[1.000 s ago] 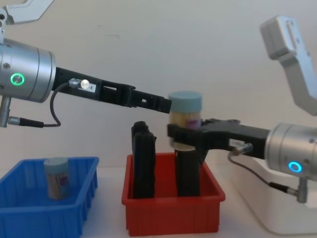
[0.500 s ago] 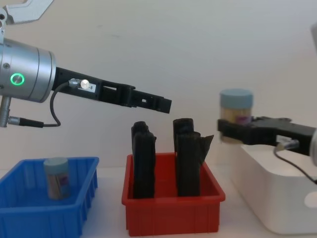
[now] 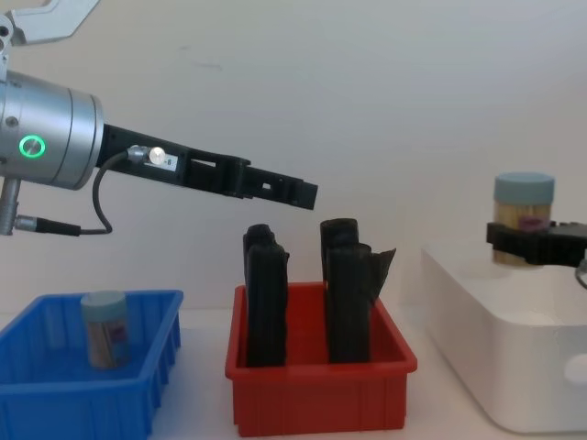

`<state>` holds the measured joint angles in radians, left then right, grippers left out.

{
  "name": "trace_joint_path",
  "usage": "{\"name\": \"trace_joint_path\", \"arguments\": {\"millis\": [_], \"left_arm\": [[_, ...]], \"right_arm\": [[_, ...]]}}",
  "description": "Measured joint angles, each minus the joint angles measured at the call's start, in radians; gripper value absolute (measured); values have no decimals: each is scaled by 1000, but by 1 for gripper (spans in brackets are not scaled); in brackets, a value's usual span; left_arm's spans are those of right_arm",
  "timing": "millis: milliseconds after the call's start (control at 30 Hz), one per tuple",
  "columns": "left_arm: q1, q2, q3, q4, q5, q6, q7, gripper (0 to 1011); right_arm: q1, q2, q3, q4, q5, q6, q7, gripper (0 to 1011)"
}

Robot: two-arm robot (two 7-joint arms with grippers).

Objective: Pick the cotton swabs from the blue box and place them into the white box.

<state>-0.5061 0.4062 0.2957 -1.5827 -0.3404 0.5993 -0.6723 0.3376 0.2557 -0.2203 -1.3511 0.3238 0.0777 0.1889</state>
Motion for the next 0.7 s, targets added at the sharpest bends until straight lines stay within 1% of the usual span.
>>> {"name": "trace_joint_path", "arguments": {"millis": [67, 233, 300, 500, 700], "left_arm": [[0, 0, 0, 0, 0, 0, 0, 1004], [0, 0, 0, 0, 0, 0, 0, 1004], [0, 0, 0, 0, 0, 0, 0, 1004], [0, 0, 0, 0, 0, 0, 0, 1004], [0, 0, 0, 0, 0, 0, 0, 1004]], "right_arm": [[9, 0, 3, 15, 3, 4, -5, 647], [53, -8, 11, 82, 13, 20, -9, 647], [58, -9, 11, 91, 14, 22, -9, 647], [107, -24, 11, 166, 16, 35, 6, 647], [138, -34, 9, 213, 16, 41, 22, 647]]}}
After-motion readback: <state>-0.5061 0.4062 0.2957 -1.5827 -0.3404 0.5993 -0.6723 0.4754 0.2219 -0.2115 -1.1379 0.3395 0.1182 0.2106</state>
